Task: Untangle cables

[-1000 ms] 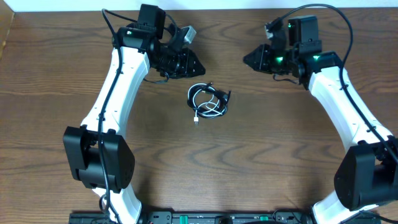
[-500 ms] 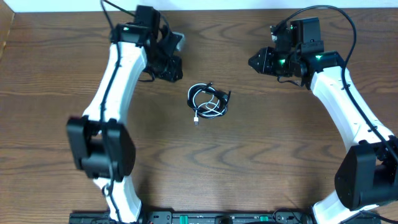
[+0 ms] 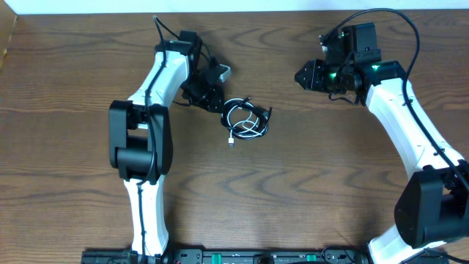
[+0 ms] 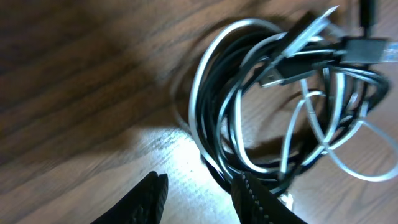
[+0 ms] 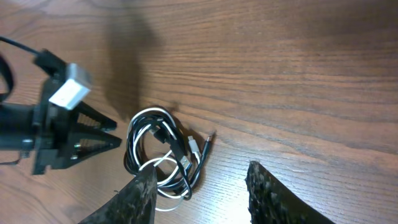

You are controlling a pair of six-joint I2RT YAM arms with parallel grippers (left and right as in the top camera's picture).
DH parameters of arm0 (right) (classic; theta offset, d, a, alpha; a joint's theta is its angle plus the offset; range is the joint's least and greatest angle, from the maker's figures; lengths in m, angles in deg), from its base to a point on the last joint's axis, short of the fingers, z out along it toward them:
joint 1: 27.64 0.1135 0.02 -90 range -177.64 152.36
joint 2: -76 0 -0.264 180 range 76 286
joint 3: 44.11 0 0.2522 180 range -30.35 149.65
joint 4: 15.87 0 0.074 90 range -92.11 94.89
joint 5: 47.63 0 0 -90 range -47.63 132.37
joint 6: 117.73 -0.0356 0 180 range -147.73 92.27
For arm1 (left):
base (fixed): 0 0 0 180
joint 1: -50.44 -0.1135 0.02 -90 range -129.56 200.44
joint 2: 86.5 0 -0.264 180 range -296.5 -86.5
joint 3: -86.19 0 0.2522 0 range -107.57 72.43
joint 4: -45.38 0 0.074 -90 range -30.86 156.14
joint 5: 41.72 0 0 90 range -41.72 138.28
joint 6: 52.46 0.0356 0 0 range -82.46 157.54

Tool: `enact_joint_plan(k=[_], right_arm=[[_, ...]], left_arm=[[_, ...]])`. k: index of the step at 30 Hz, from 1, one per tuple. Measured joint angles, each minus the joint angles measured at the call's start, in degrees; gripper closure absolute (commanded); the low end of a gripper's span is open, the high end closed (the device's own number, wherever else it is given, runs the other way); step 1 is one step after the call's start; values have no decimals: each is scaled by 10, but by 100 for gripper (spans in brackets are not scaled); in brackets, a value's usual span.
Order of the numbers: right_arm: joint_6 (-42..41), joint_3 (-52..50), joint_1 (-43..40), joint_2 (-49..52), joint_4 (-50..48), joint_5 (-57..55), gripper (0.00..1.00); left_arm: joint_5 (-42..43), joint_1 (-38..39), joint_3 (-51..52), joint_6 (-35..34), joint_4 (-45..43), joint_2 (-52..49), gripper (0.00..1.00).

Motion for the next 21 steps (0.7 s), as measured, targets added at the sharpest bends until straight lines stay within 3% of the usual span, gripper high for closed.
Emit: enact_joint_plan(k=[14,16,17,21], right_arm=[[0,0,-12,0,11,-8,52],[0,0,-12,0,11,-8,52],[0,0,-12,0,11,-8,52],[0,0,-12,0,12,-8,52]], left_arm=[[-1,41,23,-8,-96,-15,61],[-7,45,41,-14,-115,-5,74],[-12,45,46,-18,-123,-3,89],[-35,47,60,-40,-138,4,93]])
